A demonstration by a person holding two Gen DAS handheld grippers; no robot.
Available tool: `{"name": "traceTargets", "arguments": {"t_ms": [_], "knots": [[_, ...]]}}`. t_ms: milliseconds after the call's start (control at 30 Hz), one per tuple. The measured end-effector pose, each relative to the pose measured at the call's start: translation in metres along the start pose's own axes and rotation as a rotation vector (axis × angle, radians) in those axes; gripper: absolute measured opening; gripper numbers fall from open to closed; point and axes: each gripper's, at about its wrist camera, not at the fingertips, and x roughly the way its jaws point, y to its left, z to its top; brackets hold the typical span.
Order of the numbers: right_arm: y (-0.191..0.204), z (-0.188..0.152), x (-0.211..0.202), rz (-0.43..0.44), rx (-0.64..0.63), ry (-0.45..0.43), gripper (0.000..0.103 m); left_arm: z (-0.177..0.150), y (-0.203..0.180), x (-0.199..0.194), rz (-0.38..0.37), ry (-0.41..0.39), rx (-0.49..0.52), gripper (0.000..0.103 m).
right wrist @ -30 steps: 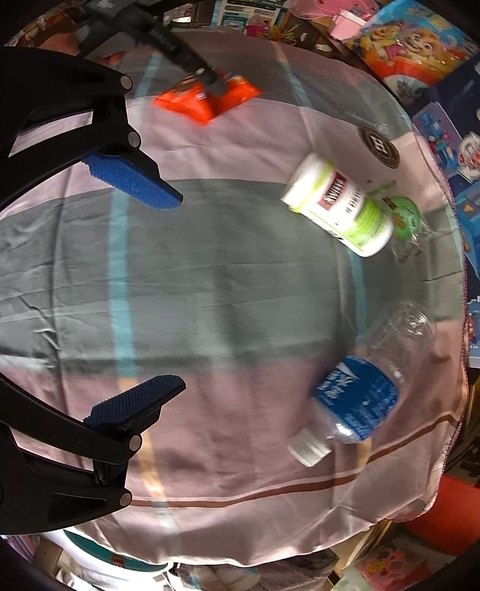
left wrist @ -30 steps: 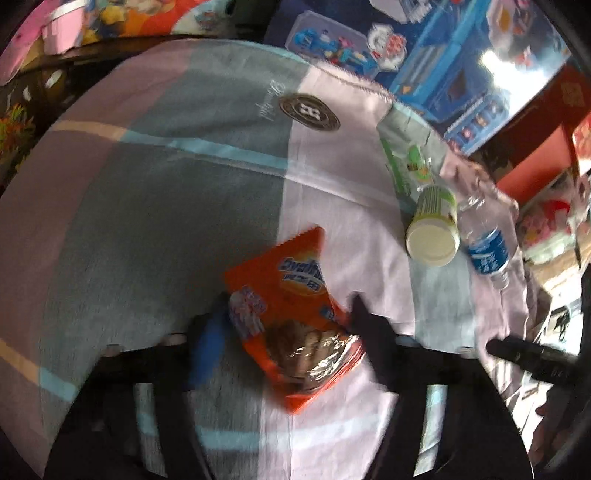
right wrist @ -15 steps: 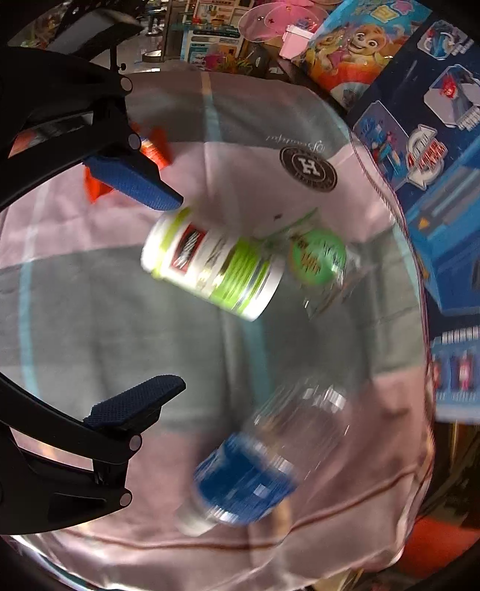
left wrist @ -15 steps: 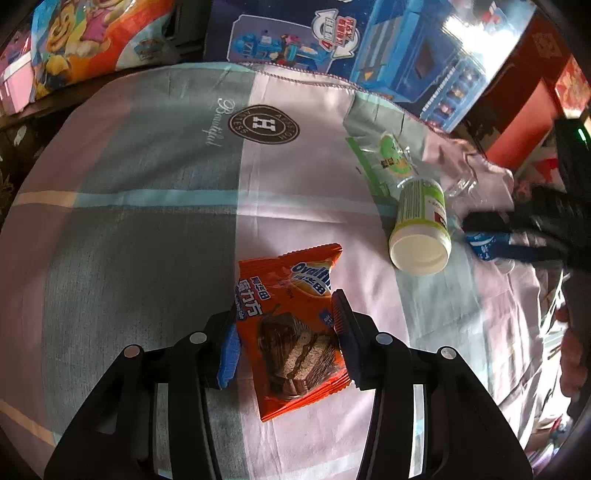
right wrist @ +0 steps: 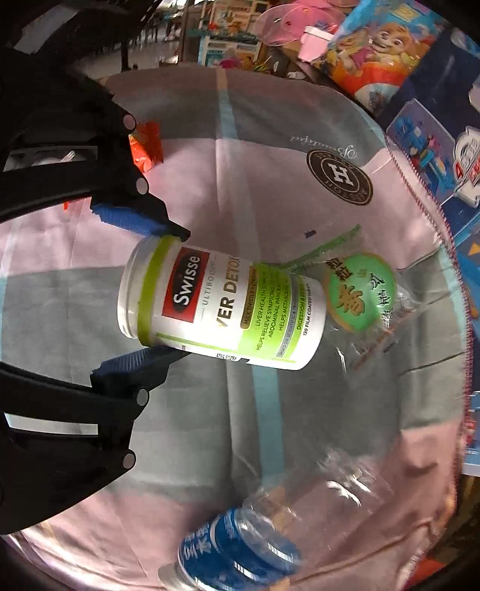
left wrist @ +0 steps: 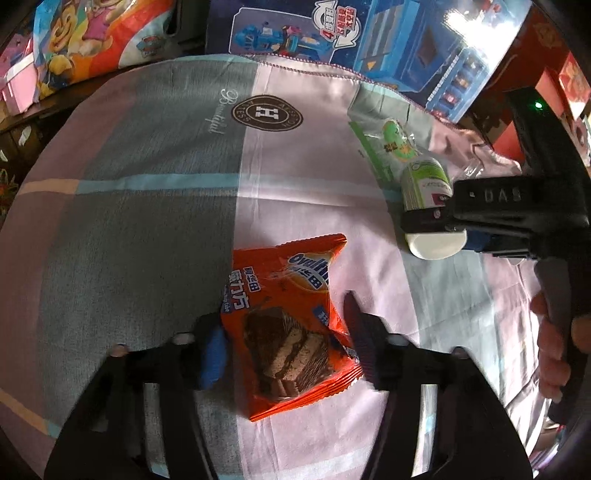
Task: Collect trash
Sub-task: 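Grasp the orange Ovaltine wrapper with the left tool while the right grasps the white Swisse bottle, then carry the wrapper and white bottle over the teal bucket with both tools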
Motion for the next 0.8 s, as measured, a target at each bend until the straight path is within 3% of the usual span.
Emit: {"name": "traceTargets", "arguments": {"t_ms": [100,333,800], "knots": [[-0.005,-0.008,-0.009,-0.006,-0.008,-0.018,0.053,-0.002,-0.004,-0.003,0.007,-0.011,0.011,0.04],[-0.023,-0.029,-0.04,0.014,0.003,-0.044,0.053,-0.007,-0.024,-0.016,-0.002,-0.036,0.052,0.04],[-0.102,-0.112,-0.116,0.035,0.069,-0.117,0.053,-0.037,-0.117,-0.045,-0.124,-0.036,0.197,0.04]]}}
